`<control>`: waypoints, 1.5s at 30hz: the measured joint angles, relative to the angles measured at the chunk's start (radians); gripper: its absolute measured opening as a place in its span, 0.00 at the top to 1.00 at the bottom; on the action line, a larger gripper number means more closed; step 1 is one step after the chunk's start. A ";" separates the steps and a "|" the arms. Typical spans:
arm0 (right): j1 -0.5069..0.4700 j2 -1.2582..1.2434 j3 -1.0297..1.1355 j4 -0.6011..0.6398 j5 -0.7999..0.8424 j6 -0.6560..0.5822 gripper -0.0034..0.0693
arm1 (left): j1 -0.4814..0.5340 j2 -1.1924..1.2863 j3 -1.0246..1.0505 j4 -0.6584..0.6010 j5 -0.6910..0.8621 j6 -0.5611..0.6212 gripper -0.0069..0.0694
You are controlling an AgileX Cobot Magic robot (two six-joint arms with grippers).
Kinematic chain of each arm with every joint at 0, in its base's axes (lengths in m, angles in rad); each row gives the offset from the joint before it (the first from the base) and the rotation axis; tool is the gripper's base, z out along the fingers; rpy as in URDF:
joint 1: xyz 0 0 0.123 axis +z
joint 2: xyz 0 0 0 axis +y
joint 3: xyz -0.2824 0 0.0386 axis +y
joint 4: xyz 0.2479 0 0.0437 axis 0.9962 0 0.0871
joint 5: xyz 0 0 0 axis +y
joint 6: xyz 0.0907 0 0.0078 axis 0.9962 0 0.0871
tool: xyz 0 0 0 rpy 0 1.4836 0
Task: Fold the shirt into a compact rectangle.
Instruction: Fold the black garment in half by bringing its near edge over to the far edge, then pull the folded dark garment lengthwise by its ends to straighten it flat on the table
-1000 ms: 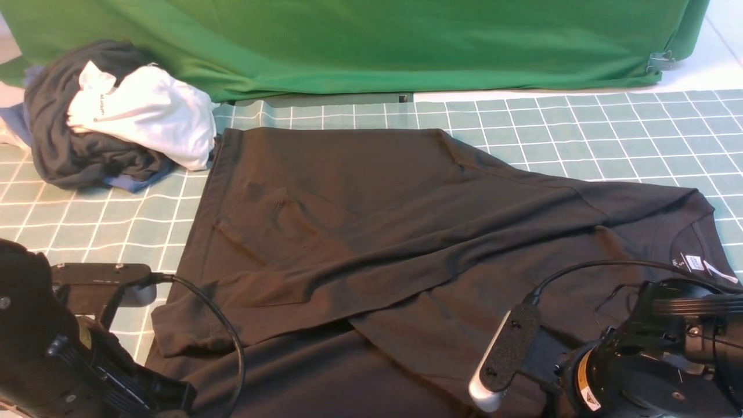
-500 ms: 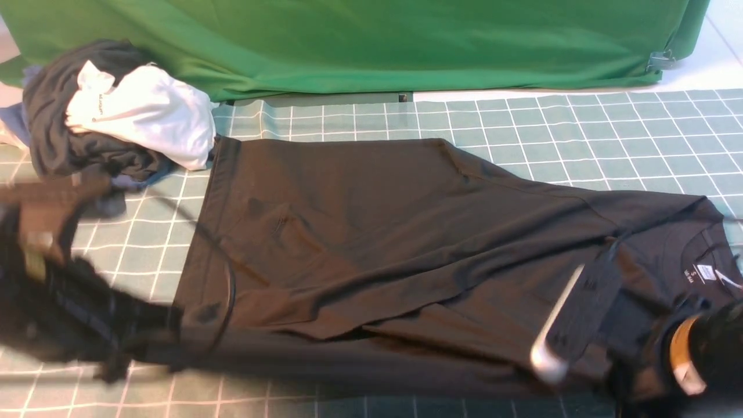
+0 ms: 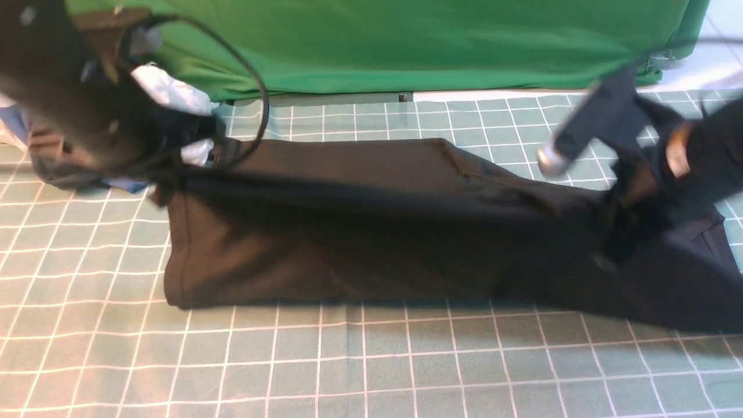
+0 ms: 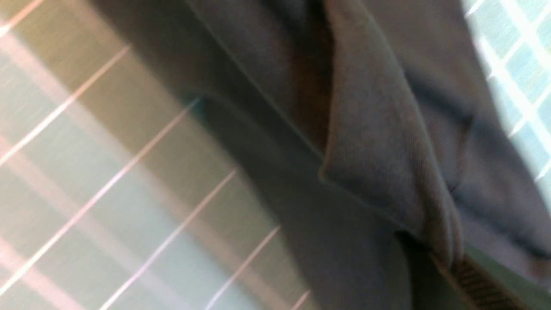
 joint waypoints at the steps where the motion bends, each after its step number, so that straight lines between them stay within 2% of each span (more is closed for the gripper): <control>1: -0.017 0.056 -0.065 0.003 -0.001 -0.019 0.92 | 0.022 0.061 -0.062 -0.009 -0.004 0.007 0.88; 13: -0.097 0.530 -0.541 0.013 -0.003 -0.099 0.92 | 0.114 0.481 -0.442 -0.048 0.002 0.011 0.88; 23: -0.110 0.762 -0.729 0.006 -0.052 -0.098 0.89 | 0.120 0.609 -0.520 -0.019 -0.133 0.011 0.88; 26: -0.110 0.785 -0.735 0.002 -0.073 -0.094 0.78 | 0.122 0.617 -0.523 -0.020 -0.139 0.011 0.85; 31: -0.111 0.785 -0.758 -0.009 -0.075 -0.049 0.46 | 0.124 0.620 -0.523 0.050 -0.119 -0.001 0.72; 32: -0.111 0.785 -0.761 -0.009 -0.075 -0.049 0.46 | 0.124 0.620 -0.523 0.050 -0.119 -0.003 0.72; 33: -0.111 0.779 -0.783 -0.009 -0.045 -0.042 0.38 | 0.126 0.619 -0.524 0.102 -0.106 -0.023 0.64; 36: -0.111 0.761 -0.833 -0.009 0.024 -0.020 0.34 | 0.128 0.610 -0.534 0.161 -0.074 -0.044 0.52; 37: -0.111 0.759 -0.833 -0.009 0.029 -0.020 0.34 | 0.128 0.609 -0.534 0.164 -0.071 -0.045 0.52; 38: -0.111 0.734 -0.858 -0.009 0.073 -0.006 0.34 | 0.129 0.600 -0.554 0.176 -0.033 -0.047 0.46; 40: -0.111 0.698 -0.879 -0.009 0.123 0.018 0.41 | 0.129 0.589 -0.582 0.146 0.009 -0.031 0.43; 42: -0.111 0.660 -0.885 -0.009 0.179 0.037 0.57 | 0.127 0.577 -0.607 0.068 0.043 0.027 0.46; 43: -0.112 0.627 -0.888 -0.009 0.212 0.041 0.74 | 0.118 0.572 -0.617 -0.017 0.064 0.095 0.50; 44: -0.112 0.607 -0.888 -0.009 0.230 0.042 0.81 | 0.104 0.572 -0.623 -0.062 0.072 0.131 0.55; 45: -0.112 0.603 -0.888 -0.009 0.235 0.042 0.82 | 0.100 0.572 -0.623 -0.082 0.073 0.138 0.57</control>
